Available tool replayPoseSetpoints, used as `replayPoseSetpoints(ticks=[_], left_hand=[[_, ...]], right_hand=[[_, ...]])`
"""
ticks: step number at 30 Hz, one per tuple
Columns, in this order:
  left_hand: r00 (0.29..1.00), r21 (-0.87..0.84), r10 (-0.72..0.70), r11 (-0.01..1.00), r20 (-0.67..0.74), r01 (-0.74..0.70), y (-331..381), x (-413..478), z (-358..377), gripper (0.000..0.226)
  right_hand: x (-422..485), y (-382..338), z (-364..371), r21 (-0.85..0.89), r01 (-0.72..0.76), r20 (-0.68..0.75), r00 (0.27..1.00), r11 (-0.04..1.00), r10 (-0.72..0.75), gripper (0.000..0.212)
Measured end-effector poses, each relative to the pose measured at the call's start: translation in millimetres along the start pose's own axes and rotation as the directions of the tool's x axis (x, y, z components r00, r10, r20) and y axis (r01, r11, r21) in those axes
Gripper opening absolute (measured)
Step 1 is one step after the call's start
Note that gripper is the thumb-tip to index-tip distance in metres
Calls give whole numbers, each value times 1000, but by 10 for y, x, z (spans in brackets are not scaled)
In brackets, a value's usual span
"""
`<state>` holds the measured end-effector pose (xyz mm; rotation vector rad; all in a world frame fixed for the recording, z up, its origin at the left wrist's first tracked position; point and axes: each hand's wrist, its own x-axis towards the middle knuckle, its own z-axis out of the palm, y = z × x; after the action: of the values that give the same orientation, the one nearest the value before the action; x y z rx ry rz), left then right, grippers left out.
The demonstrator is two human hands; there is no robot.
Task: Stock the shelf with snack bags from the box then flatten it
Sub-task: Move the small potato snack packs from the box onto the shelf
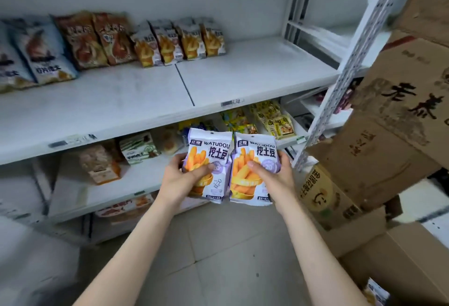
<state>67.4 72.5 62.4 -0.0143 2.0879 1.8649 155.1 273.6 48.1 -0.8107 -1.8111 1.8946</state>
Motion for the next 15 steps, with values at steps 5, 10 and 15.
replayPoseSetpoints(ticks=[5, 10, 15], left_hand=[[995, 16, 51, 999, -84, -49, 243, 365, -174, 54], [989, 26, 74, 997, -130, -71, 477, 821, -40, 59], [984, -5, 91, 996, -156, -93, 743, 1309, 436, 58]], right_hand=[[421, -176, 391, -27, 41, 64, 997, 999, -39, 62], [999, -426, 485, 11, 60, 129, 990, 998, -61, 64], [1799, -641, 344, 6, 92, 178, 980, 996, -91, 61]])
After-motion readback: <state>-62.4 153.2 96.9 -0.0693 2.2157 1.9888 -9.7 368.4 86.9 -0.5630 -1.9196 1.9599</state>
